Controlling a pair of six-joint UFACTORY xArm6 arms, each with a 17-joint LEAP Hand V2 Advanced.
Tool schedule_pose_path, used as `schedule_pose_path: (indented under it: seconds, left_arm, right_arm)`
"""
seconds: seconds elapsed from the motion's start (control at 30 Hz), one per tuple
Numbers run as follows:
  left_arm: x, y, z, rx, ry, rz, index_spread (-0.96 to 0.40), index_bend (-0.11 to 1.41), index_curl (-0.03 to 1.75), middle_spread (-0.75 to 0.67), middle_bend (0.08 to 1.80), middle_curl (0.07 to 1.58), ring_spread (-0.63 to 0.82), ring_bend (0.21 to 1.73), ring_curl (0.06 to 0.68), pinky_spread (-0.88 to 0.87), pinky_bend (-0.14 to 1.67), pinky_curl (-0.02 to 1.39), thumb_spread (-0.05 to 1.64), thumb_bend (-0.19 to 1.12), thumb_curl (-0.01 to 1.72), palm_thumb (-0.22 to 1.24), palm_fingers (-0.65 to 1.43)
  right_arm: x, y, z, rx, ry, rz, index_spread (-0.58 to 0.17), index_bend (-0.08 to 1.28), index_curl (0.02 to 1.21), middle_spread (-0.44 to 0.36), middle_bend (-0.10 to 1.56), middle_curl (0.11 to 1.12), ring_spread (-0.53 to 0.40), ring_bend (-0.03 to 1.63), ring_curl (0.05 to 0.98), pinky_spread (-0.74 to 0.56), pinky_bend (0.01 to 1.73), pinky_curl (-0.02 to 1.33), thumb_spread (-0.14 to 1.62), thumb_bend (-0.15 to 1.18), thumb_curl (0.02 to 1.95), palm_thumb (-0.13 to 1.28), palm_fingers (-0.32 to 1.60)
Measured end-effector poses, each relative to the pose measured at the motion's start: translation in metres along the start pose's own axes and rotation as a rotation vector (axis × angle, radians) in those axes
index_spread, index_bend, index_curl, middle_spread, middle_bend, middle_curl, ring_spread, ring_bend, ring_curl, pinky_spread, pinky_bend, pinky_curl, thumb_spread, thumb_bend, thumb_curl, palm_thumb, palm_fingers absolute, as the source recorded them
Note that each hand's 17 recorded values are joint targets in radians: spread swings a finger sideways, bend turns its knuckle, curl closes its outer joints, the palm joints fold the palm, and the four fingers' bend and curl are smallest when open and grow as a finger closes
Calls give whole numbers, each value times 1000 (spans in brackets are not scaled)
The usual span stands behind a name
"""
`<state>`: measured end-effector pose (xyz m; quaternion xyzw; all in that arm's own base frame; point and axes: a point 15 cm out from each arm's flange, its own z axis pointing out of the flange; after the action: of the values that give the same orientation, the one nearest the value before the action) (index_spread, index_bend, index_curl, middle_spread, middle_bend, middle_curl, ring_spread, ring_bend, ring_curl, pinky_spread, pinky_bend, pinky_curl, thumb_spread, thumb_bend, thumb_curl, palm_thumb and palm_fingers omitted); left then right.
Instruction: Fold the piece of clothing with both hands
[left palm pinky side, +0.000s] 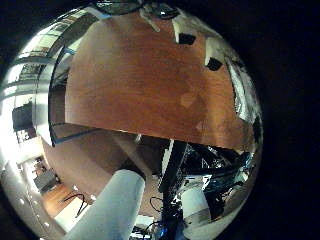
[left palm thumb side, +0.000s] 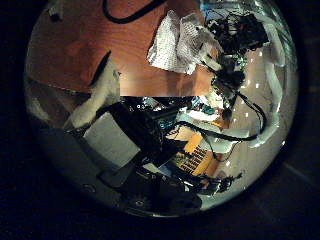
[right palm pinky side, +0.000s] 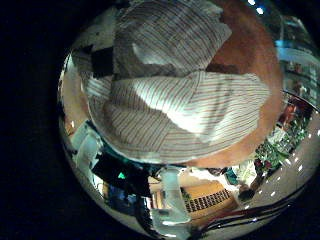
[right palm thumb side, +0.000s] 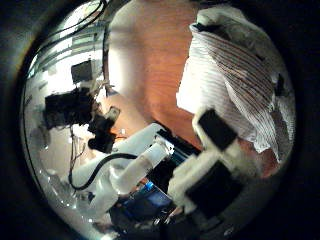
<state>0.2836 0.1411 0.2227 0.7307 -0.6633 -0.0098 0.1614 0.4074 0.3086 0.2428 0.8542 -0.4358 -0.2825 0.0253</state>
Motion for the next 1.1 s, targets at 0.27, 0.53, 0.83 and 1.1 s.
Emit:
schedule_pose_path:
  seconds: [0.27,0.53,0.83,1.1]
  left_arm:
    - [44,-11,-6,2,-5,56,-233,201,540,-56,196,449,-48,622,255,28,195,481,1169,-16,410,645,432]
    - [97,-8,-24,3,-49,87,-241,209,551,-74,202,458,-61,621,251,27,191,468,1169,-16,414,645,448]
    - [112,18,-43,-35,-88,54,-246,203,559,-90,197,464,-74,624,247,10,194,461,1169,-17,418,640,463]
    - [116,47,-54,-48,-117,12,-249,203,569,-90,196,466,-80,626,245,3,196,454,1169,-17,421,639,463]
  right_arm:
    - [-4,68,-95,139,-135,-132,-416,446,462,-159,698,425,-22,864,342,314,650,491,1334,9,684,848,101]
    - [45,140,-164,303,-127,-66,-418,494,466,-162,700,418,-76,769,298,410,486,396,1349,13,667,909,254]
    - [104,178,-167,271,-87,-39,-417,437,447,-149,605,388,-67,692,265,441,435,351,1341,-6,657,920,282]
    - [172,220,-178,321,-85,28,-410,370,427,-131,542,373,-65,674,248,453,406,321,1334,-9,647,908,351]
